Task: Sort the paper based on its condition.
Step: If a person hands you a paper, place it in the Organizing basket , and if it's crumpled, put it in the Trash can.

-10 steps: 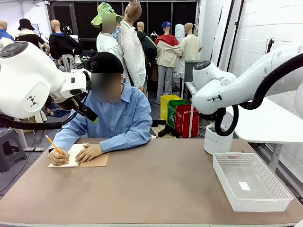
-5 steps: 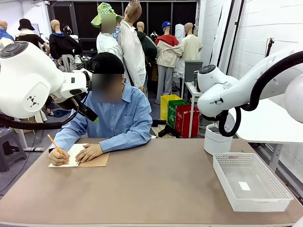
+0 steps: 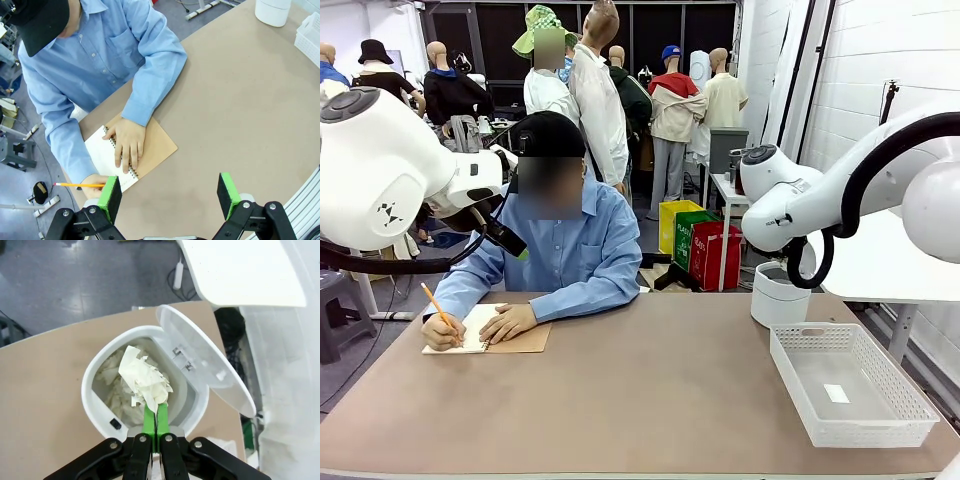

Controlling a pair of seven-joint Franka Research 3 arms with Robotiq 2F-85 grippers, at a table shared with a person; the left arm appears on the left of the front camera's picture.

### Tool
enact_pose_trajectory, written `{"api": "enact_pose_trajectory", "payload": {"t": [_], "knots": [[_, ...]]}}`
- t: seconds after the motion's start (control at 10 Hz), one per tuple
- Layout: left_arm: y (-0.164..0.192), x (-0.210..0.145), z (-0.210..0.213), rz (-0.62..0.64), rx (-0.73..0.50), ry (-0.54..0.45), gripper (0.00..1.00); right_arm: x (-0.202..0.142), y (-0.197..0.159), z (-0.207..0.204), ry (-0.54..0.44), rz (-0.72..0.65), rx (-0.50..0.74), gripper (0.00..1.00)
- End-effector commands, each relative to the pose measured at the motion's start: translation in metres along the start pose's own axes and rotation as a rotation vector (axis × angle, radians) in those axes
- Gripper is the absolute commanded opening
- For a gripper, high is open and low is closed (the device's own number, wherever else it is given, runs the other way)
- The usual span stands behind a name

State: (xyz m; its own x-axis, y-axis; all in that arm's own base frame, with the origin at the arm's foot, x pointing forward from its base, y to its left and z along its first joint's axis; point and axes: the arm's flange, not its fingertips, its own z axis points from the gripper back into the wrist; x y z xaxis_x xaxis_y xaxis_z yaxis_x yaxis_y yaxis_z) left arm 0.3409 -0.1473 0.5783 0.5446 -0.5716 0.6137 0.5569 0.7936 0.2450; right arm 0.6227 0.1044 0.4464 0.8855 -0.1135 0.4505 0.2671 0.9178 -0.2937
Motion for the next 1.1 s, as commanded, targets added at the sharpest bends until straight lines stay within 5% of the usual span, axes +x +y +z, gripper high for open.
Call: {"api": "enact_pose_trajectory", "payload": {"t": [0.0,0.4,0.5,1.0], "knots": [[0.0,0.0,0.0,-0.004,0.001,0.0,1.0,0.007,0.008,-0.012,-0.025,0.031,-0.016,0.0],[0.0,0.0,0.0,-0.004,0.001,0.0,1.0,0.008,0.014,-0.024,-0.011,0.044,-0.028,0.0],[0.0,0.0,0.0,-0.004,0.001,0.0,1.0,0.008,0.013,-0.023,-0.003,0.045,-0.033,0.12],[0.0,0.0,0.0,-0.004,0.001,0.0,1.0,0.013,0.008,-0.021,0.006,0.024,-0.044,1.0]]}}
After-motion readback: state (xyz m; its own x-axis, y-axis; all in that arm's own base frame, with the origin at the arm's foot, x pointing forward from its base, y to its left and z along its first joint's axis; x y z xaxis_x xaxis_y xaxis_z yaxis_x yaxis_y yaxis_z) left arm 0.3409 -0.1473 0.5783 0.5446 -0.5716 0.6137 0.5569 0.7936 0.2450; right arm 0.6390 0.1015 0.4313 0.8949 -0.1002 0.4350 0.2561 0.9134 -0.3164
